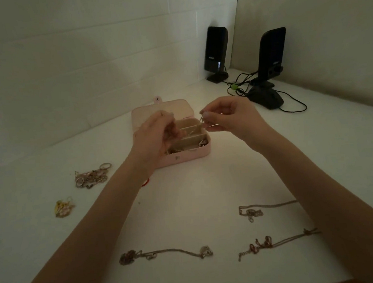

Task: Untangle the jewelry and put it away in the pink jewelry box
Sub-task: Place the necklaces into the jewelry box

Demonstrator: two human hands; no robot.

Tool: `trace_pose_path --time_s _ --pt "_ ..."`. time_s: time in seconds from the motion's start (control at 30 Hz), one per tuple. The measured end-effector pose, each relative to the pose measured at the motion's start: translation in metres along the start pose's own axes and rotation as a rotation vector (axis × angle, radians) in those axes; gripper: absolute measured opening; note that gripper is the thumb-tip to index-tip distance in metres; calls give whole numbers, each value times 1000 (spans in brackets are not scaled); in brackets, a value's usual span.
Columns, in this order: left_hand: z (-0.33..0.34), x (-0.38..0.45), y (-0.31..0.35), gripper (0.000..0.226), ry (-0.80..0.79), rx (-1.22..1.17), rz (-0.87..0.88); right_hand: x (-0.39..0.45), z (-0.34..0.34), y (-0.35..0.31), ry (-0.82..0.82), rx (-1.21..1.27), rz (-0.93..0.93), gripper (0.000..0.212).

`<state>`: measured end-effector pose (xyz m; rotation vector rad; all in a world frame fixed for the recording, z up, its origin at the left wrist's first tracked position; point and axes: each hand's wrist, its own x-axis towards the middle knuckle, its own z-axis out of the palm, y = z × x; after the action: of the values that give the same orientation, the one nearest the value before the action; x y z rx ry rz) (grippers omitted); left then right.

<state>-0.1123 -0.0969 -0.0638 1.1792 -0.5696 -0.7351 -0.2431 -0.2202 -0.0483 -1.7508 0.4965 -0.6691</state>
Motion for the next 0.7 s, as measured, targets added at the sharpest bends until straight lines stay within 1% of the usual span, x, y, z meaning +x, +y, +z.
trace_pose_path --time_s 0.1,0.2,0.3,0.33,0.37,0.43,0.5,0.53,0.6,0.7 --pt "1 -5 -8 32 -54 284 91 -1 6 -2 -9 17 -35 9" --pt "2 -11 -8 18 15 627 244 -1 9 -4 -24 41 -74 10" --pt "1 -14 -8 4 88 797 340 0 12 -7 -29 66 -100 11" --pt "-1 -13 -9 6 99 838 356 0 13 -8 -30 69 -107 12" --pt "-1 -14 -9 12 91 856 356 1 15 -8 -32 67 -116 12" --pt "2 -18 -6 24 22 782 328 2 20 -9 -36 50 -132 12" --pt "8 -22 -4 27 -52 697 314 1 24 -10 -41 35 -148 12" --pt "9 -23 -4 25 -63 684 313 1 25 -10 -41 32 -161 11" --pt "6 -20 -3 19 -50 682 310 0 26 -11 -30 11 -196 11" --pt "-5 -11 -4 24 29 721 335 1 23 -9 18 -149 -263 11"
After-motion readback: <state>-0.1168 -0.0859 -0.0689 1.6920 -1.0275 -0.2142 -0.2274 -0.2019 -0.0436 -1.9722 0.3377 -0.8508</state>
